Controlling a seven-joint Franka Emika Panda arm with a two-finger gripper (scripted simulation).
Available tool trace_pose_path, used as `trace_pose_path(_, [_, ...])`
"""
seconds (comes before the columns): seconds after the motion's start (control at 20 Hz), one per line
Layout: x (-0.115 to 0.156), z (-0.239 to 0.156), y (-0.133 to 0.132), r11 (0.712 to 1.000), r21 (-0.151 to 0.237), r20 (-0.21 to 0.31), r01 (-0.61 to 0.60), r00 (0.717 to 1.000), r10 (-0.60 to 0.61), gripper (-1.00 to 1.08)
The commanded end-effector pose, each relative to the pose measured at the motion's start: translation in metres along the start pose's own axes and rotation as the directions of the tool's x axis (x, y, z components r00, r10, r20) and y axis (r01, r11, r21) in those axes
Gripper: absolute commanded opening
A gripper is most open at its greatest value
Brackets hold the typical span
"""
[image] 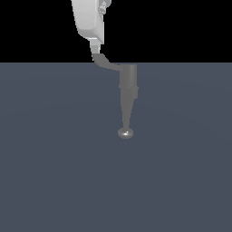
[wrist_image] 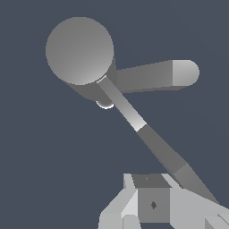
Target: Turn on the faucet by rotating a designated handle.
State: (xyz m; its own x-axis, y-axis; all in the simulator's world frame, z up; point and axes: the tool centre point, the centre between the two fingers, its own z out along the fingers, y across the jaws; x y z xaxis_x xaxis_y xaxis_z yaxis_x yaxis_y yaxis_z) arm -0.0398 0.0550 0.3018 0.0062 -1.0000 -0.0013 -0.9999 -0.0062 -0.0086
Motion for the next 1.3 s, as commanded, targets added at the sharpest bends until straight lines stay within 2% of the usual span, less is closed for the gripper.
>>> trace_pose_path(0.0, [0.011,0.001,0.008,1.000,-0.005,-0.001,-0.007,1.000,0.007,-1.00])
trace_pose_path(0.8, [0.056,0.001,0.055,1.000,-0.008,-0.001,-0.007,1.000,0.007,-1.00])
trace_pose_path(0.9, [0.049,0.000,0.051,1.000,-0.004,-0.001,0.001,1.000,-0.001,-1.00])
trace_pose_path(1.25, [0.093,0.001,0.052,1.000,-0.006,-0.001,-0.002,1.000,0.002,-1.00])
